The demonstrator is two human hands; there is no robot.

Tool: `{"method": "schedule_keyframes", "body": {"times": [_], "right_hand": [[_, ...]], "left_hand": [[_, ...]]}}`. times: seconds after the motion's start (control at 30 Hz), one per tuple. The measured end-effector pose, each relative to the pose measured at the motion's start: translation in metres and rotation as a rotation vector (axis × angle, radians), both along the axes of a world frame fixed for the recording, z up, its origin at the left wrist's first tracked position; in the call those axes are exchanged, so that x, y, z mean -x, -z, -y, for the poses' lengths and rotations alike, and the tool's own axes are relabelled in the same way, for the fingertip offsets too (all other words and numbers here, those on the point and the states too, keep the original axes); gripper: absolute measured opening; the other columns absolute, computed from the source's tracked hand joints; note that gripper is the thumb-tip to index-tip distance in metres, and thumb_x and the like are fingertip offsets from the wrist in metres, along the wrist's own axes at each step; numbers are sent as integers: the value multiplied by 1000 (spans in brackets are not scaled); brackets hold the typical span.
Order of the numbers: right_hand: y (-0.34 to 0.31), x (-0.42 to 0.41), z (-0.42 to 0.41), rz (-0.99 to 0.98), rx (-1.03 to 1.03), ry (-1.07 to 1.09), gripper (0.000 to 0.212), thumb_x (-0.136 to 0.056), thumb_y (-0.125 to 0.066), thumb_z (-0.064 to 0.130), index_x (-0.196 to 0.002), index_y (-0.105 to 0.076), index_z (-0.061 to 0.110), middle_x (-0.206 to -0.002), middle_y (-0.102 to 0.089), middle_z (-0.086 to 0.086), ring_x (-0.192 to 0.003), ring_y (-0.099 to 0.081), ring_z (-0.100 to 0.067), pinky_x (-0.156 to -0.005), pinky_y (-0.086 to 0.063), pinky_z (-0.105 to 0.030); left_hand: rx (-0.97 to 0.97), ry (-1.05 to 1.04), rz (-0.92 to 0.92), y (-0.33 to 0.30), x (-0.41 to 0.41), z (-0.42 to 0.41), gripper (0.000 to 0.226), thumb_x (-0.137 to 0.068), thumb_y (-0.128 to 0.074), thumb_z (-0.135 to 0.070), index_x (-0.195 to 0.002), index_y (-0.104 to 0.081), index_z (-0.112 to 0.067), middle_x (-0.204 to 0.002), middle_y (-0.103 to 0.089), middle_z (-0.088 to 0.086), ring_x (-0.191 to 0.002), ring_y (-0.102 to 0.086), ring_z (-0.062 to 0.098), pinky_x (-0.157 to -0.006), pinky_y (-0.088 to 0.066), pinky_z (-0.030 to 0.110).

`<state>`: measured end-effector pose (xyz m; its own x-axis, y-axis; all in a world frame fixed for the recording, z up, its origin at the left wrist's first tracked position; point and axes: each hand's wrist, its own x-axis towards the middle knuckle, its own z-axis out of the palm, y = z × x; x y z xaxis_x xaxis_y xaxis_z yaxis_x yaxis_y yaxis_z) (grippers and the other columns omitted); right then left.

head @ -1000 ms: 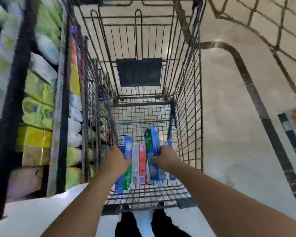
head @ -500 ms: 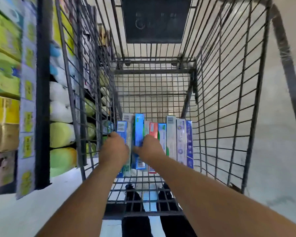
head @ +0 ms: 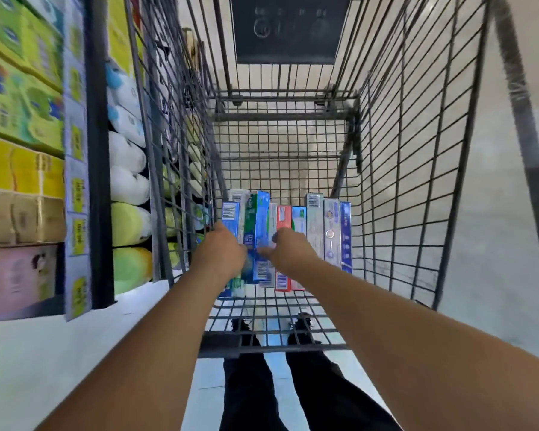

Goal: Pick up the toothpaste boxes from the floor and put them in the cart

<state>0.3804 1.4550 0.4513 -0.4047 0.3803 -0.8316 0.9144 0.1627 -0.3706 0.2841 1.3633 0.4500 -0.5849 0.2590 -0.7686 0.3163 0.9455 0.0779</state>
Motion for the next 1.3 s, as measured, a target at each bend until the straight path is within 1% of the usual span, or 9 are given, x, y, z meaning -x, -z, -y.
{"method": "schedule_keyframes", "body": {"times": [0.2, 0.33, 0.43, 0.53, 0.6, 0.7, 0.97, 1.2, 1.3], "right_hand": [[-86, -26, -32, -60, -52, -151, 41, -96, -61, 39, -124, -56, 9, -121, -62, -9, -93, -60, -21, -79, -49, -31], [-158, -50, -57, -88, -136, -269, 50, -95, -53, 54, -124, -58, 14, -122, -63, -7, -100, -60, -22, -84, -47, -31], [-207, -56, -70, -85, -257, -434, 69, -91, -41, 70, -128, -55, 14, -122, -63, -12, -104, -59, -24, -92, -50, -39], [-253, -55, -75, -138, -327, -536, 82, -86, -38, 76, -139, -47, 13, -136, -57, -12, -121, -55, -29, -103, -46, -46], [-278, -52, -75, -189, -396, -606, 89, -83, -37, 80, -143, -43, 14, -144, -50, -11, -128, -50, -30, -107, -42, -47], [-306, -55, -70, -218, -509, -721, 100, -77, -30, 86, -148, -36, 16, -152, -40, -11, -138, -38, -30, -113, -33, -49], [-343, -74, -28, -255, -600, -830, 109, -72, -17, 87, -156, -16, 17, -164, -10, -9, -151, -6, -30, -120, -6, -52], [-363, -61, 80, -304, -588, -952, 116, -66, -12, 90, -157, -12, 18, -165, -6, -8, -151, -4, -30, -120, -6, -51], [-372, -53, 149, -360, -582, -1046, 113, -69, -13, 89, -157, -13, 19, -165, -5, -4, -151, -4, -27, -121, -8, -52]], "left_hand": [[-69, 4, 53, -65, -7, -1, 71, -98, -55, -40, -147, -25, 2, -141, -46, 20, -117, -55, 33, -85, -48, 37], [-119, 113, 108, -141, -12, -5, 62, -97, -54, -46, -137, -40, 0, -100, -56, 5, -80, -55, 16, -63, -42, 29], [-122, 212, 108, -205, -5, -4, 77, -96, -50, -56, -150, -30, -5, -136, -51, 13, -106, -56, 24, -85, -46, 32], [-154, 230, 34, -265, 2, 6, 83, -95, -44, -63, -153, -27, -7, -146, -44, 18, -111, -57, 26, -92, -44, 33], [-189, 193, -7, -297, 5, 16, 89, -93, -41, -67, -157, -17, -10, -161, -24, 14, -138, -40, 29, -109, -35, 37], [-178, 186, 7, -328, 1, 34, 94, -90, -38, -72, -159, -8, -15, -166, -10, 7, -150, -20, 26, -119, -25, 43], [-102, 305, 7, -366, -23, 91, 97, -88, -32, -76, -159, -4, -15, -166, -7, 7, -150, -18, 27, -117, -27, 44], [-195, 202, -50, -381, -40, 221, 118, -69, -27, -95, -158, -14, -19, -165, -14, 6, -149, -22, 25, -118, -27, 44], [-225, 72, -92, -382, -50, 305, 99, -83, -36, -82, -155, -23, -16, -161, -26, 7, -141, -37, 25, -109, -36, 37]]}}
